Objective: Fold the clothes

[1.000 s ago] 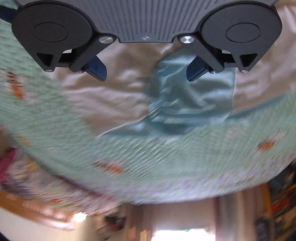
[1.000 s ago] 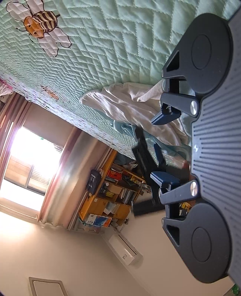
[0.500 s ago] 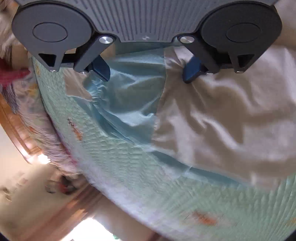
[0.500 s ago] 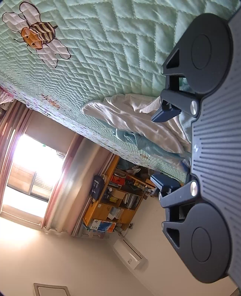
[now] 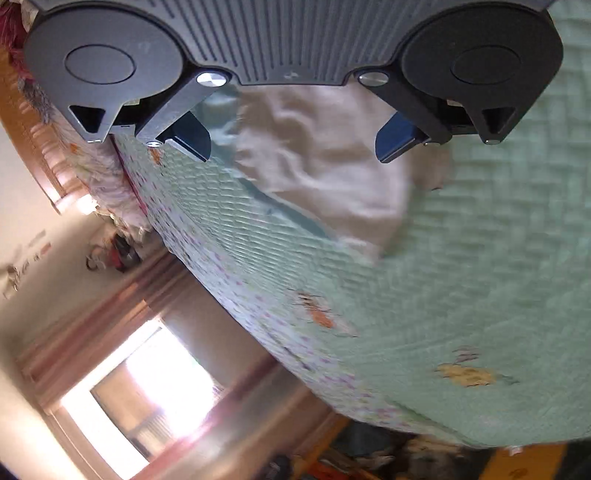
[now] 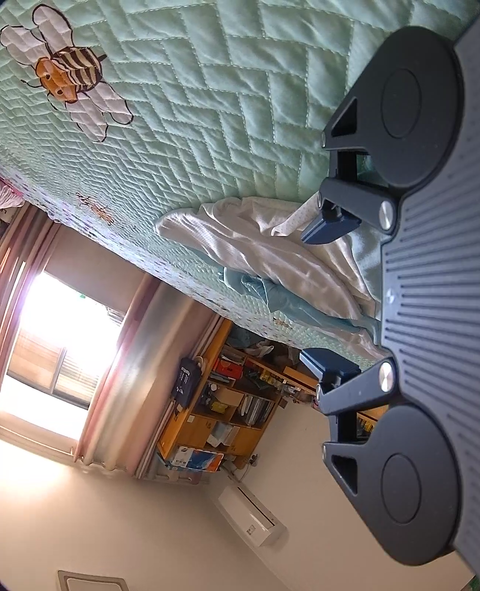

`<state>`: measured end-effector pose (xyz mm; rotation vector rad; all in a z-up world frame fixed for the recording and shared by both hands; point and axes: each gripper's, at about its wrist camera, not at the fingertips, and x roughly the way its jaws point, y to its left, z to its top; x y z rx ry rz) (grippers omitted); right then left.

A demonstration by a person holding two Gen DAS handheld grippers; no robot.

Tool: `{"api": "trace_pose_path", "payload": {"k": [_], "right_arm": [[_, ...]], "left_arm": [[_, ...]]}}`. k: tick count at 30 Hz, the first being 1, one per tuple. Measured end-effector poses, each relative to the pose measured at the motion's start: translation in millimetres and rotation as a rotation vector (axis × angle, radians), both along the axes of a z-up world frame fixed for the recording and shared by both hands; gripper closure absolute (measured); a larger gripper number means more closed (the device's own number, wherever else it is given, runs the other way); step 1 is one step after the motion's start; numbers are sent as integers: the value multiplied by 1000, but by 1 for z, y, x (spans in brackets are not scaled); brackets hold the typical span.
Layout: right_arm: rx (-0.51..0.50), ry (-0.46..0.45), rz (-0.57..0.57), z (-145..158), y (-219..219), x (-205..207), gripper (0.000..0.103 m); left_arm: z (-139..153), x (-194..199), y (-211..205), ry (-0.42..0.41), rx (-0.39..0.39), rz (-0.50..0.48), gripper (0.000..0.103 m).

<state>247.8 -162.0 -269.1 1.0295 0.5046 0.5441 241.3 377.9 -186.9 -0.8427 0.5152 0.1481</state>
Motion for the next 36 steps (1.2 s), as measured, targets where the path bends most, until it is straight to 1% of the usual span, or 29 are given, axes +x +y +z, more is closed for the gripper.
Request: {"api": "trace_pose_path", "payload": {"k": [3, 6, 7, 8, 11, 13, 16, 19, 21, 23, 25, 27, 28, 29, 30, 32, 33, 34, 35, 36], "right_arm": [[-10, 0, 0, 2, 2, 0, 39], [-17, -1, 1, 2, 4, 1, 39], [-18, -1, 1, 2, 4, 1, 39], [-18, -1, 1, 2, 4, 1, 39], [-20, -1, 3, 1, 5, 1, 39], [-20, -1, 4, 1, 5, 2, 39], [-16, -1, 5, 1, 5, 2, 39], [-19, -2, 7, 2, 6, 3, 39], [-20, -2, 7, 2, 6, 3, 39], [-22, -3, 7, 1, 6, 3, 39], [-24, -4, 7, 1, 6, 3, 39], [-26, -5, 9, 2, 6, 3, 39], [-27, -6, 9, 2, 7, 3, 39], [-28, -6, 10, 2, 7, 3, 39], [-30, -6, 12, 2, 7, 4, 39], [-33, -7, 14, 3, 7, 5, 39], [-35, -8, 15, 3, 8, 4, 39], [-34, -9, 15, 2, 8, 4, 39], [-31, -9, 14, 1, 7, 4, 39], [-29, -8, 14, 1, 7, 4, 39]], "left_arm": [[-26, -13, 13, 18, -153, 4, 7], [-47, -6, 7, 31, -235, -11, 7], [-52, -2, 6, 10, -255, -20, 7], [-53, 3, 3, -4, -261, -26, 7], [-59, 19, -6, 4, -258, 0, 7], [-61, 22, -6, -8, -251, 46, 7], [-67, 24, -7, -39, -260, 135, 8], [-66, 26, -14, -57, -217, 222, 8], [-67, 28, -21, -86, -203, 295, 6], [-65, 33, -21, -103, -183, 362, 6], [-64, 32, -17, -106, -175, 440, 19], [-65, 24, -10, -108, -233, 522, 25], [-66, 21, -7, -110, -251, 539, 27], [-67, 21, -5, -110, -259, 531, 26], [-66, 23, -3, -105, -258, 498, 23], [-63, 27, -3, -91, -229, 444, 21], [-64, 29, -2, -91, -230, 439, 22], [-64, 25, 2, -91, -242, 443, 25], [-67, 20, 3, -88, -253, 450, 26], [-68, 17, 4, -87, -263, 447, 26]]}}
